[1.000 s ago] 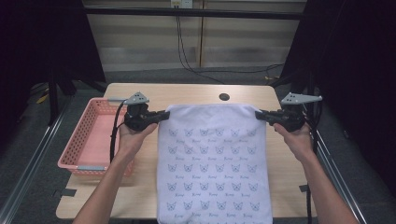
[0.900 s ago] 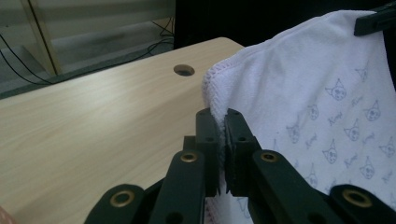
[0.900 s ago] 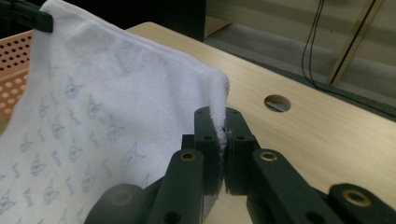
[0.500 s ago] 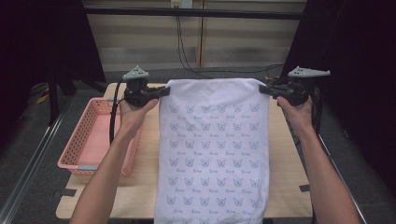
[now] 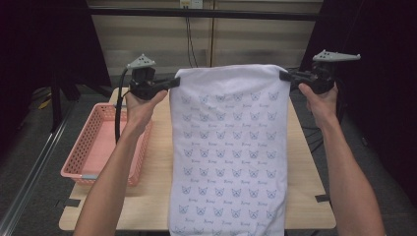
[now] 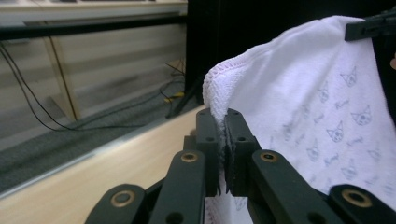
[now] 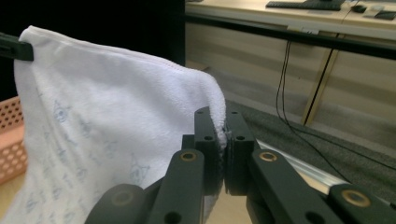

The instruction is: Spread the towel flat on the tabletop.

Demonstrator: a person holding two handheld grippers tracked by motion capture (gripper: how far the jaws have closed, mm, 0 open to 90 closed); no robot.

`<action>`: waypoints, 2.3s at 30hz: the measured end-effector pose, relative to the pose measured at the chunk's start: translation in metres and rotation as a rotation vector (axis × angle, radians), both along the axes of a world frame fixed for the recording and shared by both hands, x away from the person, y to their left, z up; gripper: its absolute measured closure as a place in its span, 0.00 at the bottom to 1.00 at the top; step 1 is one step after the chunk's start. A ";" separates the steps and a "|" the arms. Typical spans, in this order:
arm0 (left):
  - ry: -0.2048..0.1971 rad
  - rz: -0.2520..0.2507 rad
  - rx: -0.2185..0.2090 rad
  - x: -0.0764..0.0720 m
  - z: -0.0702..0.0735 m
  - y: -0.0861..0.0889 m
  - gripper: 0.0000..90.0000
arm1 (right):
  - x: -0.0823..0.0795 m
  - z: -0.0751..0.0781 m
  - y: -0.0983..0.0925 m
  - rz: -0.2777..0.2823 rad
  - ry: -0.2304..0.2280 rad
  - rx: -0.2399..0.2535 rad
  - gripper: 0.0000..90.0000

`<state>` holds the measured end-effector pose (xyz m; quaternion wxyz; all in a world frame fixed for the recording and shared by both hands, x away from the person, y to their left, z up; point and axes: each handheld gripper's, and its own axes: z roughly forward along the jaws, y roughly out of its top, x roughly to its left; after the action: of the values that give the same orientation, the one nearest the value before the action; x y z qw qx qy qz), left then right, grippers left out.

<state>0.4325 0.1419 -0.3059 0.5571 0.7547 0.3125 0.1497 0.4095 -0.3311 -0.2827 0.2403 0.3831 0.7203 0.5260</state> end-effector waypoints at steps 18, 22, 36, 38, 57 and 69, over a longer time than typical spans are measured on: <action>0.055 -0.143 0.047 -0.093 -0.063 -0.003 0.96 | -0.102 -0.081 0.003 0.122 0.117 -0.036 0.97; 0.090 -0.162 0.058 -0.116 -0.080 0.001 0.96 | -0.130 -0.093 0.008 0.145 0.132 -0.058 0.97; 0.301 -0.192 0.104 -0.173 -0.150 0.026 0.95 | -0.198 -0.163 0.015 0.195 0.327 -0.116 0.97; 0.332 -0.204 0.144 -0.181 -0.162 0.025 0.95 | -0.203 -0.173 0.018 0.200 0.370 -0.135 0.97; 0.405 -0.191 0.261 -0.165 -0.192 0.005 0.97 | -0.187 -0.209 0.025 0.151 0.500 -0.238 0.97; 0.381 -0.120 0.234 -0.124 -0.196 -0.007 0.97 | -0.139 -0.213 0.021 0.087 0.475 -0.227 0.97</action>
<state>0.3082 0.1345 -0.5017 0.4044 0.8461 0.3473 0.0063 0.2705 -0.3100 -0.4952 0.0832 0.4349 0.8267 0.3471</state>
